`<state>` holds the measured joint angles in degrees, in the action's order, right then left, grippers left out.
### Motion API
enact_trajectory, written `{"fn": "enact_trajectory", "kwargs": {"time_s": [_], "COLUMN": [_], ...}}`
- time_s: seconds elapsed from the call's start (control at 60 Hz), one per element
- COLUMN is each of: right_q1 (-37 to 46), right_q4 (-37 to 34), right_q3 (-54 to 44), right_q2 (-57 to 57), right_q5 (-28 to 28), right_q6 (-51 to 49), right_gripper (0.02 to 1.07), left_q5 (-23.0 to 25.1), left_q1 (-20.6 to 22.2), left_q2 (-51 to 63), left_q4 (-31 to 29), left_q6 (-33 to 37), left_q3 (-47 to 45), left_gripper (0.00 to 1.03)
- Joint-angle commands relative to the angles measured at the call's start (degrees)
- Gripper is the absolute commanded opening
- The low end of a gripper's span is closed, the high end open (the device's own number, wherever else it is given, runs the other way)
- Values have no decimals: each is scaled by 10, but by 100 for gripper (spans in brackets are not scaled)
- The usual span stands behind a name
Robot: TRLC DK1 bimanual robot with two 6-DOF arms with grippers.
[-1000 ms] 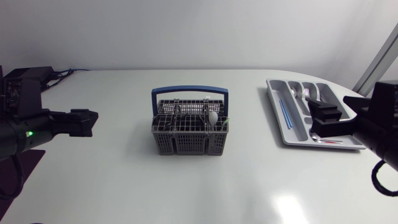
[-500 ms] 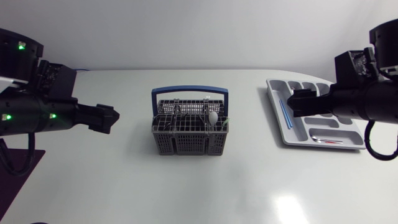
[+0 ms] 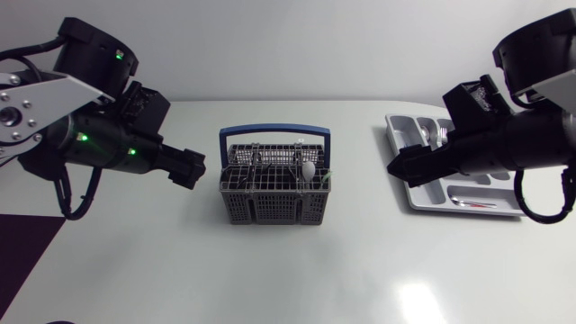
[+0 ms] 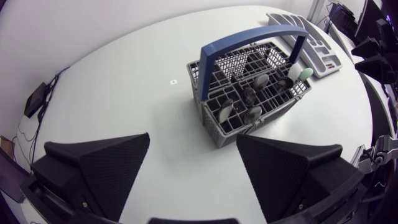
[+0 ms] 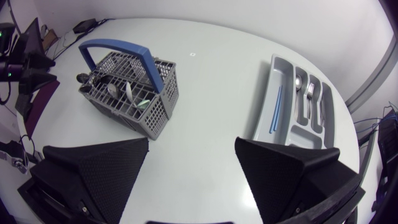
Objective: Unload the cutlery basket into the drawer organizer.
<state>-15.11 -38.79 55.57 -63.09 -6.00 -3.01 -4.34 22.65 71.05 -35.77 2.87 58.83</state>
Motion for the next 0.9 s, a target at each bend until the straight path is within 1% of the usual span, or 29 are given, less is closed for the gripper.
{"fn": "enact_trajectory", "kwargs": {"time_s": [0.0,0.2,0.35,0.5,0.567,0.617,0.683,0.7,0.75,0.817,0.867,0.883], "right_q1": [-13,-47,-69,-83,-90,-94,-101,-105,-108,-113,-114,-115], "right_q4": [-7,-15,0,12,14,16,20,20,22,27,27,28], "right_q3": [11,20,22,23,23,23,20,19,17,15,12,12], "right_q2": [-12,-27,-56,-76,-83,-86,-91,-92,-92,-92,-92,-91], "right_q5": [0,6,6,6,6,6,11,13,18,18,18,18], "right_q6": [-20,-20,-17,-11,-9,-9,-9,-9,-9,-9,-9,-9], "right_gripper": [102,101,99,99,99,99,99,99,98,97,97,97], "left_q5": [3,-3,-13,-35,-36,-37,-43,-44,-45,-59,-66,-70], "left_q1": [11,24,34,49,55,57,63,63,63,63,64,64], "left_q2": [29,80,113,133,141,145,153,155,161,171,177,181], "left_q4": [-3,-3,7,26,32,37,47,49,54,66,71,76], "left_q6": [26,35,44,50,55,58,64,66,69,75,77,78], "left_q3": [31,56,69,70,70,69,67,67,67,67,66,65], "left_gripper": [97,96,93,91,86,85,80,77,75,72,68,65]}}
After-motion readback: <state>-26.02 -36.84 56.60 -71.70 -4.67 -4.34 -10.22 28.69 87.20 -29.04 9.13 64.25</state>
